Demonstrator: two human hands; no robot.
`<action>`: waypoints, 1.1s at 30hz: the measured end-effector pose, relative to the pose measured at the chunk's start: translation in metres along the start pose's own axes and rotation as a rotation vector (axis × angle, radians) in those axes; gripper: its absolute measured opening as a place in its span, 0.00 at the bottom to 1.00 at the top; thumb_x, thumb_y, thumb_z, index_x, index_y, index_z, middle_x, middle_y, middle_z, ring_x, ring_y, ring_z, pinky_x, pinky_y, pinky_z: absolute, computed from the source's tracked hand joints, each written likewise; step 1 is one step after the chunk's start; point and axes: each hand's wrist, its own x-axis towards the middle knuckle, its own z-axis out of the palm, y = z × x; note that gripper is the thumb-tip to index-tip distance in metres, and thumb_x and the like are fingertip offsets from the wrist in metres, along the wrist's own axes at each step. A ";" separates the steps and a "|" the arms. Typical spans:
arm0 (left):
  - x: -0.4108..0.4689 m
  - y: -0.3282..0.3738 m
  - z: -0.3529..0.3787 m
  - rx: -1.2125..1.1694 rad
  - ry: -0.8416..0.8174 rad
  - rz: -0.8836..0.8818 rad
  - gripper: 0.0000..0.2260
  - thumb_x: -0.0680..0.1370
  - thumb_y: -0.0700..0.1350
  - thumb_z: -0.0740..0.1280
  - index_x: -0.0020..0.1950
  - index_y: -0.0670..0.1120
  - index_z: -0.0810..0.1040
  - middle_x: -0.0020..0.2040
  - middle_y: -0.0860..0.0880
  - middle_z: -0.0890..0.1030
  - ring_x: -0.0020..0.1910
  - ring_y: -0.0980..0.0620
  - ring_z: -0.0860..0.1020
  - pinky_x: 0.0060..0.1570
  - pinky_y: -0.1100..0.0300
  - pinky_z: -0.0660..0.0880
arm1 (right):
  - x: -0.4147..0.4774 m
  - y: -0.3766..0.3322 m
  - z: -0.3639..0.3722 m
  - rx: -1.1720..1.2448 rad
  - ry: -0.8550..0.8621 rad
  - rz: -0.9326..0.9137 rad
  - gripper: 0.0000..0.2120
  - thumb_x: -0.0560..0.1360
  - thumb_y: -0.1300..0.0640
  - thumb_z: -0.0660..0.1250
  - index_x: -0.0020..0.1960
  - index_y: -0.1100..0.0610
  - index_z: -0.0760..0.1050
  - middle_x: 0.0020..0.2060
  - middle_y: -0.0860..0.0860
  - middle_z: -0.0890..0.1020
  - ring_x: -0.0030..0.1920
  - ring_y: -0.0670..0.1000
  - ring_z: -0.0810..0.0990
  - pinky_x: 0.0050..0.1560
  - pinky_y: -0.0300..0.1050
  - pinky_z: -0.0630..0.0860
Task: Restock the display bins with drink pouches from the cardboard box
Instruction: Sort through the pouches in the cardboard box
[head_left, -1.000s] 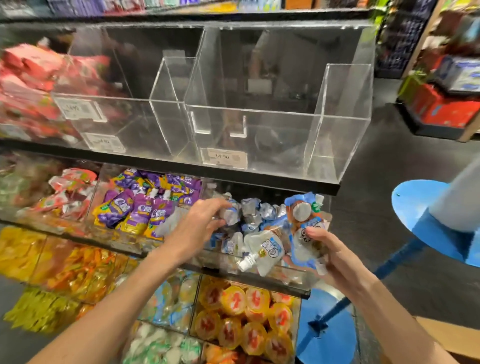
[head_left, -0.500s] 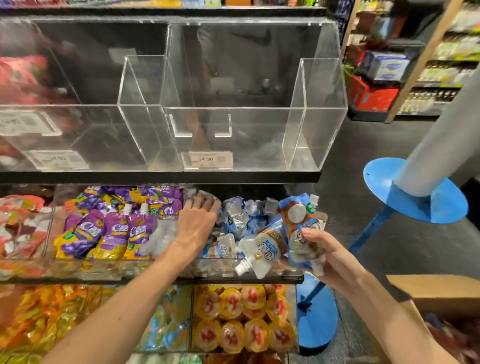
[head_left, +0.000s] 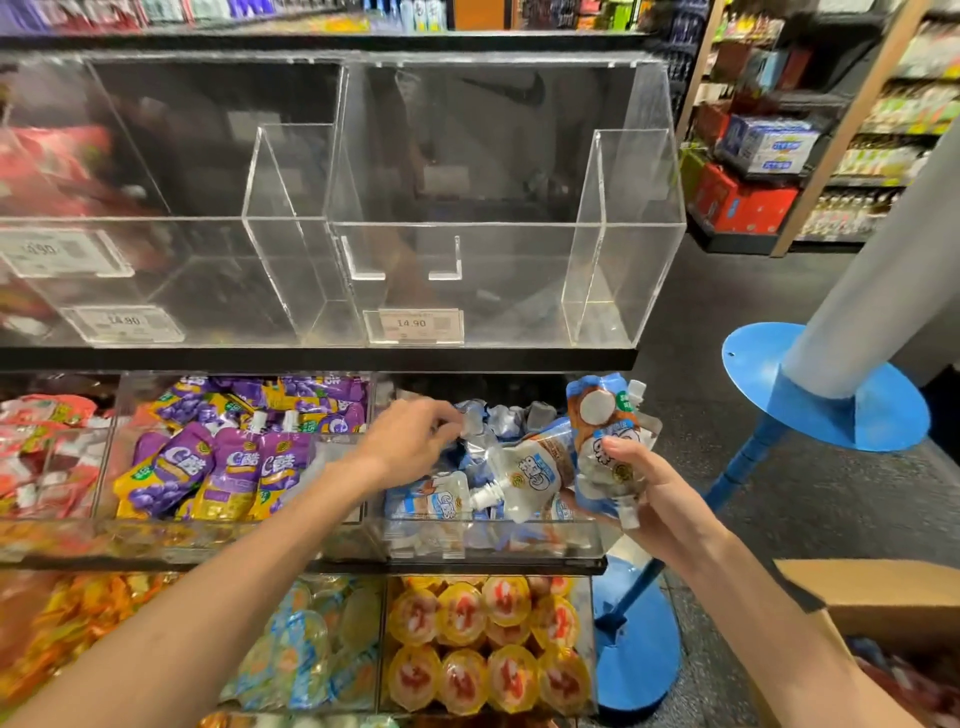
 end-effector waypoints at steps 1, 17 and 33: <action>-0.004 0.008 -0.005 -0.251 -0.045 -0.011 0.12 0.83 0.50 0.62 0.64 0.50 0.80 0.59 0.53 0.82 0.57 0.55 0.79 0.60 0.55 0.75 | 0.002 -0.001 0.001 -0.005 -0.002 0.004 0.38 0.56 0.49 0.84 0.62 0.61 0.76 0.57 0.63 0.82 0.55 0.60 0.84 0.55 0.55 0.82; -0.006 0.043 -0.003 -0.284 -0.268 0.071 0.24 0.74 0.50 0.72 0.68 0.62 0.71 0.64 0.56 0.74 0.51 0.57 0.76 0.47 0.60 0.74 | -0.005 -0.011 -0.010 -0.072 0.065 -0.053 0.23 0.70 0.61 0.71 0.64 0.65 0.75 0.56 0.64 0.83 0.53 0.62 0.84 0.46 0.50 0.84; 0.035 0.068 0.060 0.199 0.472 0.735 0.27 0.66 0.34 0.77 0.64 0.47 0.78 0.51 0.47 0.83 0.49 0.46 0.78 0.45 0.53 0.80 | -0.030 -0.012 -0.058 -0.040 0.176 -0.107 0.21 0.68 0.57 0.75 0.59 0.61 0.78 0.56 0.64 0.82 0.51 0.60 0.84 0.48 0.50 0.81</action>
